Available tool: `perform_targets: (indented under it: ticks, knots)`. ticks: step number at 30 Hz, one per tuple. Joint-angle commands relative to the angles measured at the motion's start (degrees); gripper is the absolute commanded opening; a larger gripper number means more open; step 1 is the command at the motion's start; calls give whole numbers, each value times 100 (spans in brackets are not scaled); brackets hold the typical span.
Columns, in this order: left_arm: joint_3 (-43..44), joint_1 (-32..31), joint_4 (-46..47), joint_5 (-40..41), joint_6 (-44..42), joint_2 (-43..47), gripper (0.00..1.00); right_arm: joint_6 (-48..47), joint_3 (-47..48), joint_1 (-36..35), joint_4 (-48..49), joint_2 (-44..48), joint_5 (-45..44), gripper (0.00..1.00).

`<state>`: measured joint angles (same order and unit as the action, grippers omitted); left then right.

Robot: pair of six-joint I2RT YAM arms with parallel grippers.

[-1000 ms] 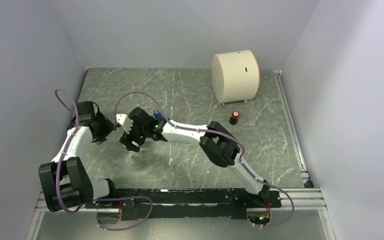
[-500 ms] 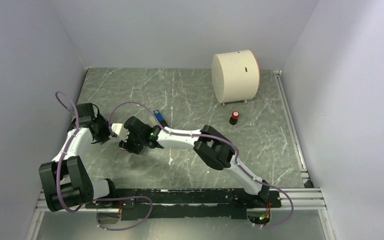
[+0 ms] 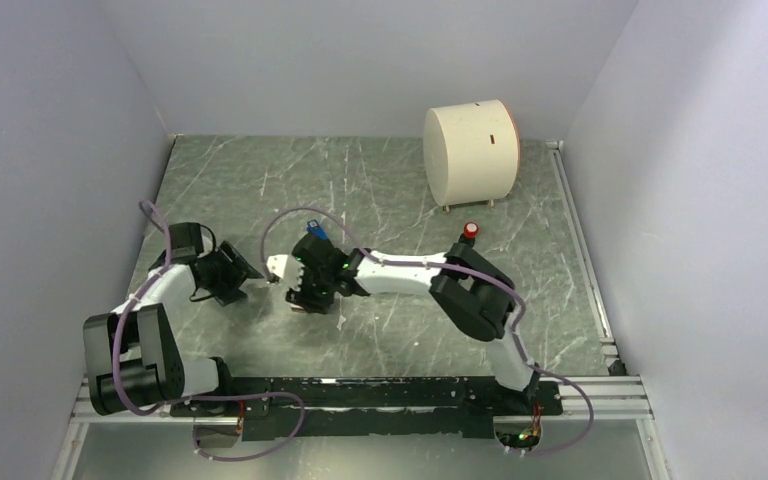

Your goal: Load the staples into the stapler

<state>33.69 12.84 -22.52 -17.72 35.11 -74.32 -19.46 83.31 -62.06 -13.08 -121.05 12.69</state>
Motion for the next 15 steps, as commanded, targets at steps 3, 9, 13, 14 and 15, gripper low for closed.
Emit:
perform_targets:
  ticks: [3,9,13,14,15]
  knots:
    - [-234,-702,512,-699,138,-149,70,-572,-1035,422,-959,647,647,43]
    - [-368,-1475,1082,-1251,214,-334,67,-781,-1678,641,-1123,944,647,49]
    - [-406,-1902,1525,-1778,210,-626,66,-694,-1848,643,-850,1100,719,62]
    - [-415,-2002,1613,-1835,222,-661,65,-655,-1857,643,-792,1101,713,63]
    - [-420,-2069,1692,-1836,239,-670,65,-629,-1873,633,-737,1094,720,64]
